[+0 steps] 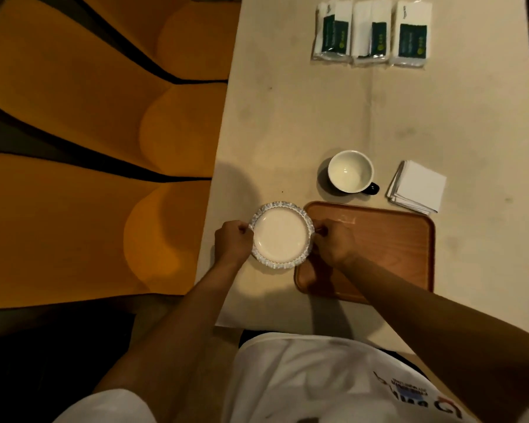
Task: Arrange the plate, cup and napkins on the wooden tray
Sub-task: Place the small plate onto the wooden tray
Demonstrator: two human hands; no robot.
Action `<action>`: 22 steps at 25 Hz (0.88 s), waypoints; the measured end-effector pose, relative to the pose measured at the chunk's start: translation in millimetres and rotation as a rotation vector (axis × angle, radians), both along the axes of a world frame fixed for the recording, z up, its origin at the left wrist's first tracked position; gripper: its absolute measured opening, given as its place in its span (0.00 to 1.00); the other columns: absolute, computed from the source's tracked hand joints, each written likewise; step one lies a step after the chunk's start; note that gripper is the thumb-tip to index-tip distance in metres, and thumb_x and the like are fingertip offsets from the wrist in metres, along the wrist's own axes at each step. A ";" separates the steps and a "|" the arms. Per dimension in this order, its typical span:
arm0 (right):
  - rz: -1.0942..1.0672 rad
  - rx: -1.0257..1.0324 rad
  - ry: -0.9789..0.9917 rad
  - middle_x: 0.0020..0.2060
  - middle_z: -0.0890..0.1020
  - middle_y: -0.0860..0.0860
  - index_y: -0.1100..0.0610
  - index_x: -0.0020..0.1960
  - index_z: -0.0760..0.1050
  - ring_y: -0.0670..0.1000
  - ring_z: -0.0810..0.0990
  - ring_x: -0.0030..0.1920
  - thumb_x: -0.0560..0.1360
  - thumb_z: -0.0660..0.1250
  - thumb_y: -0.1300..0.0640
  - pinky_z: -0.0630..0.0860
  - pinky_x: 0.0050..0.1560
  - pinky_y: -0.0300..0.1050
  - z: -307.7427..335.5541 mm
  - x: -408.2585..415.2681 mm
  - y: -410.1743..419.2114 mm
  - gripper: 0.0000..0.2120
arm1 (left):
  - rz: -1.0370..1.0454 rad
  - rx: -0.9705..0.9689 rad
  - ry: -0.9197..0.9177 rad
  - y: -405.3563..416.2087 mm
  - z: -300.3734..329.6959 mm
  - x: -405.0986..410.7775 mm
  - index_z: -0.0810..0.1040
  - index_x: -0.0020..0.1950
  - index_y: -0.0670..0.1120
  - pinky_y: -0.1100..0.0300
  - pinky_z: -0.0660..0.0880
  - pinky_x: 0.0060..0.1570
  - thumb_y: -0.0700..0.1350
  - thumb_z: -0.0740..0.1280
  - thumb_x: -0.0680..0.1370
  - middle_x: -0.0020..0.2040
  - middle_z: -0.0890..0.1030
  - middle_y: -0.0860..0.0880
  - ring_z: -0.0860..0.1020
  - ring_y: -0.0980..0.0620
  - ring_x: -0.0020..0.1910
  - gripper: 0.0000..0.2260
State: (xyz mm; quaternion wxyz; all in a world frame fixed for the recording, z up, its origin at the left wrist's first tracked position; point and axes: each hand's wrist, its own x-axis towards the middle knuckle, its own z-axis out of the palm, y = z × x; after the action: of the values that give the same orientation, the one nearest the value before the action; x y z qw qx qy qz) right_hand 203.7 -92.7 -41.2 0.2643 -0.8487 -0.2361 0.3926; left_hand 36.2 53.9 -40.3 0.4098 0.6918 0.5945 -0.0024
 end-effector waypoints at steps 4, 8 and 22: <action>-0.126 0.006 -0.037 0.44 0.82 0.49 0.56 0.53 0.81 0.48 0.78 0.43 0.76 0.67 0.63 0.73 0.45 0.41 -1.3 35.2 -40.4 0.08 | -0.094 -0.082 -0.036 -24.3 3.2 39.3 0.85 0.42 0.39 0.47 0.83 0.45 0.41 0.68 0.76 0.39 0.86 0.41 0.85 0.42 0.41 0.08; -0.190 -0.008 -0.054 0.47 0.85 0.53 0.58 0.54 0.81 0.53 0.82 0.46 0.75 0.67 0.63 0.75 0.46 0.43 -10.4 57.2 -63.0 0.09 | -0.151 -0.114 -0.028 -39.6 1.7 71.0 0.85 0.40 0.40 0.45 0.83 0.46 0.42 0.67 0.74 0.38 0.86 0.41 0.85 0.42 0.41 0.09; -0.228 0.022 0.023 0.45 0.85 0.50 0.53 0.49 0.82 0.52 0.82 0.43 0.74 0.66 0.65 0.81 0.49 0.49 -29.4 79.9 -73.1 0.10 | -0.219 -0.083 0.093 -50.8 -17.9 95.4 0.83 0.40 0.37 0.46 0.82 0.44 0.40 0.64 0.76 0.37 0.85 0.40 0.84 0.42 0.39 0.10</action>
State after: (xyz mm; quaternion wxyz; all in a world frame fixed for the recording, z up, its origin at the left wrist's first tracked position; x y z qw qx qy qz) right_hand 283.6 -165.8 -70.6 0.3191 -0.8625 -0.1392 0.3672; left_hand 131.6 3.1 -58.2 0.4074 0.7343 0.5330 -0.1040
